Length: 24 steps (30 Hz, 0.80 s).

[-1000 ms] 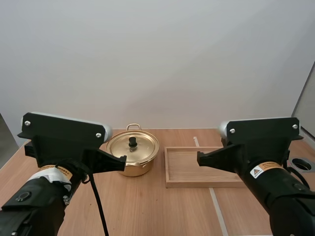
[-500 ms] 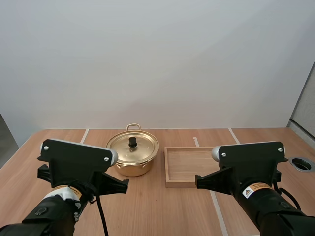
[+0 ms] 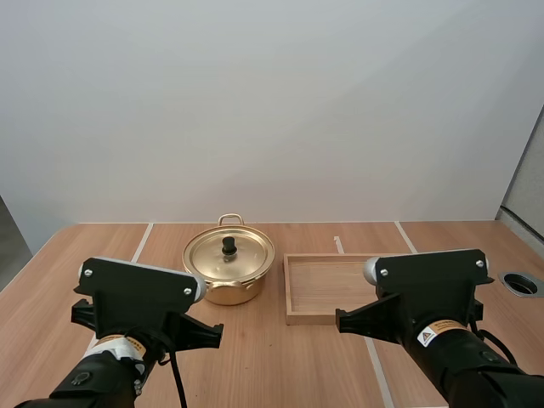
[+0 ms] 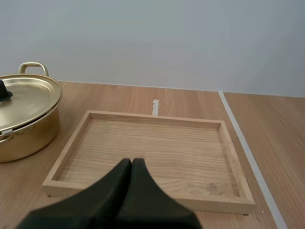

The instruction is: Open the pot, put the grape inside, and close it

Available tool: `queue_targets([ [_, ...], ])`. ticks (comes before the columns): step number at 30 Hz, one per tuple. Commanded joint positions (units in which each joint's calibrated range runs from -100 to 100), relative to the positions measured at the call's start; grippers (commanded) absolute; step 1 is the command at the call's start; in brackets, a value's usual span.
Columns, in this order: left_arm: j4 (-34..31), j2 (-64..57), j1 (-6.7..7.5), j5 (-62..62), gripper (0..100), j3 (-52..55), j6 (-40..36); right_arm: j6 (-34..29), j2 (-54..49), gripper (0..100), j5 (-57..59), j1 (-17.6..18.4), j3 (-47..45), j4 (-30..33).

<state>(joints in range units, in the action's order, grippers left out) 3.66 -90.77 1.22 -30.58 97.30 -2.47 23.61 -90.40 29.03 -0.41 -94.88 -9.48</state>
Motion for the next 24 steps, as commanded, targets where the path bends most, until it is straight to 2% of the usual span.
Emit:
queue_targets([
  [1,0.0,-0.3,-0.04,1.9,0,0.2,-0.1,0.2,-0.4,0,0.1,-0.2,-0.9,0.8],
  [9,-0.1,-1.0,-0.04,1.9,0,0.1,-0.1,0.2,-0.4,0,-0.1,-0.2,-1.3,1.2],
  [15,-0.1,-6.0,-0.14,-0.9,0,0.1,-0.2,0.2,-0.4,0,0.1,-0.2,-1.3,1.2],
  [24,-0.1,-9.2,-2.79,0.3,0,2.7,-2.5,0.7,-0.2,0,2.2,-0.2,-1.3,1.6],
])
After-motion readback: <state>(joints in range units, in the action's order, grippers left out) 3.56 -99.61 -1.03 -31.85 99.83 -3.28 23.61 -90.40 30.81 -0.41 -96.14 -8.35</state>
